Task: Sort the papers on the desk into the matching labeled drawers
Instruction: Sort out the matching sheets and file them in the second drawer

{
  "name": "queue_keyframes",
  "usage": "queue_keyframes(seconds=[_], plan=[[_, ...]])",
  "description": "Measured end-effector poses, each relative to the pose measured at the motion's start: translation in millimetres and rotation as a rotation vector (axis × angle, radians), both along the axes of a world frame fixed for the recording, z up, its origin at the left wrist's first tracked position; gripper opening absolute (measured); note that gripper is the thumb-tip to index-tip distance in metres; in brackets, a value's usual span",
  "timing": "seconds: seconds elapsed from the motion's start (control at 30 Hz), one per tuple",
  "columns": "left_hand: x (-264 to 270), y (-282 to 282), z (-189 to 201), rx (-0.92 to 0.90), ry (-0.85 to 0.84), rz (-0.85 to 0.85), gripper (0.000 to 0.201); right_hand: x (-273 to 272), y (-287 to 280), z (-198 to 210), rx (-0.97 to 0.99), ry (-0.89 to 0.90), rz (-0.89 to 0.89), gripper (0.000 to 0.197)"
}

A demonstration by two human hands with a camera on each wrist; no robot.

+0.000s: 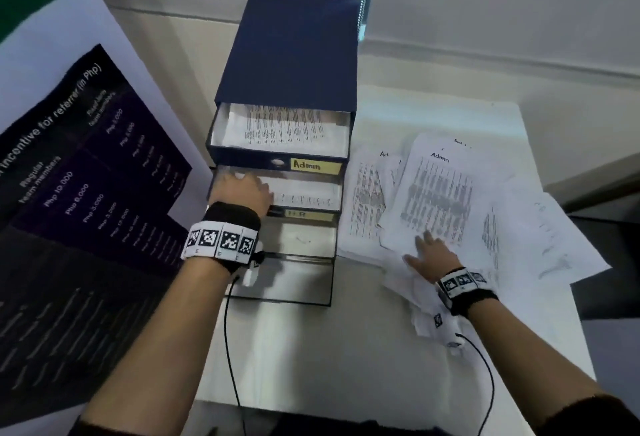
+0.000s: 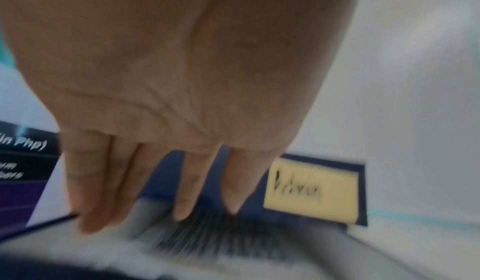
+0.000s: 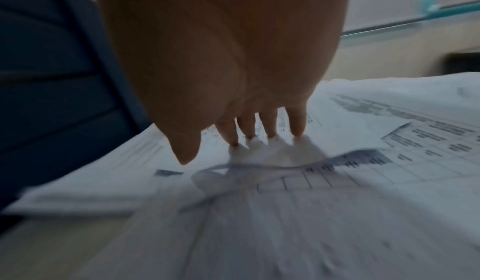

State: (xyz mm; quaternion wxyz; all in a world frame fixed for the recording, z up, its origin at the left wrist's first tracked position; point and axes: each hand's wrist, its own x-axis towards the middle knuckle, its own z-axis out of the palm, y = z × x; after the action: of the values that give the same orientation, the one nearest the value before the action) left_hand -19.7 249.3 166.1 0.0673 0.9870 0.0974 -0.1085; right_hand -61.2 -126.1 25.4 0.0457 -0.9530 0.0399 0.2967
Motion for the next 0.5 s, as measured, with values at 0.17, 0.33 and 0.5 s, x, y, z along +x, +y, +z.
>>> queue_keyframes(seconds=[0.17, 0.33, 0.5], plan=[[-14.7, -66.1, 50.5, -0.451, -0.022, -0.135, 0.024, -33.5, -3.5, 6.5, 0.019, 0.029, 0.156, 0.047], [-6.2, -175.3, -19.7, -0.674, 0.401, -0.216, 0.039, -10.5, -58.5, 10.4, 0.134, -0.252, -0.424, 0.059], [-5.8, -238.5, -126.0, -0.581, 0.455, 0.079, 0.049, -3.6, -85.1, -5.0, 0.334, -0.225, -0.713, 0.083]])
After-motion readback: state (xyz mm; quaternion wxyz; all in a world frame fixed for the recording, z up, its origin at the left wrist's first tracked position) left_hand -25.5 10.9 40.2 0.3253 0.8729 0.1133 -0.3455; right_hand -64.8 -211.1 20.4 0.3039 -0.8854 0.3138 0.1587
